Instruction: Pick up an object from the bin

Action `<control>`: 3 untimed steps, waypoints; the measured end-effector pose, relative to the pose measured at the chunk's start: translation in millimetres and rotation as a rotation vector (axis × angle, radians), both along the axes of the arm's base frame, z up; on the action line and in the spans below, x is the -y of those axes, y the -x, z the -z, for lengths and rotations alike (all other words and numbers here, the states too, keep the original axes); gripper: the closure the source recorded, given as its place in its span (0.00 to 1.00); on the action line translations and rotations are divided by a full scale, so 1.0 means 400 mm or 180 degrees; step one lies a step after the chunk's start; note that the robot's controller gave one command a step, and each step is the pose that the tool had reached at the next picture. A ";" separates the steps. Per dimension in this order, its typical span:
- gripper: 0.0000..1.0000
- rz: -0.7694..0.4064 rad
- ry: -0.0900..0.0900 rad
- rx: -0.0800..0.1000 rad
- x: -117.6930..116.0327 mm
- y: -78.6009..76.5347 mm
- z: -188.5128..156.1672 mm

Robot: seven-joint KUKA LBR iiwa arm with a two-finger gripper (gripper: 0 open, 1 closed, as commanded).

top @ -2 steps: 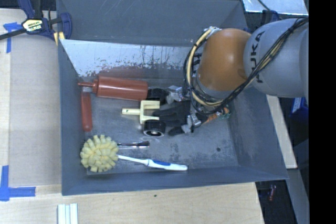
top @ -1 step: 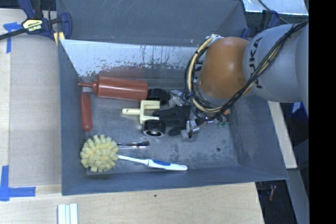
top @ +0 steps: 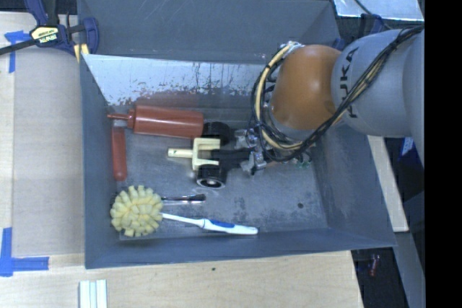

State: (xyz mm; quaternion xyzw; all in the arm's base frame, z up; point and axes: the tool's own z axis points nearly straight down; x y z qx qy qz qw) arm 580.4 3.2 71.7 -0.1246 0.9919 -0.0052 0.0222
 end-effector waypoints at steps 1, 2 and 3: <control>1.00 0.0000 0.0000 0.0001 0.000 0.000 0.000; 1.00 -0.0020 0.0001 0.0012 -0.029 -0.014 -0.007; 0.00 -0.0037 0.0003 0.0018 -0.038 -0.033 -0.011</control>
Offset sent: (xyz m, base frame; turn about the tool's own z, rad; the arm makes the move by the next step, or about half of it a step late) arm 0.0060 0.0150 0.0029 -0.0073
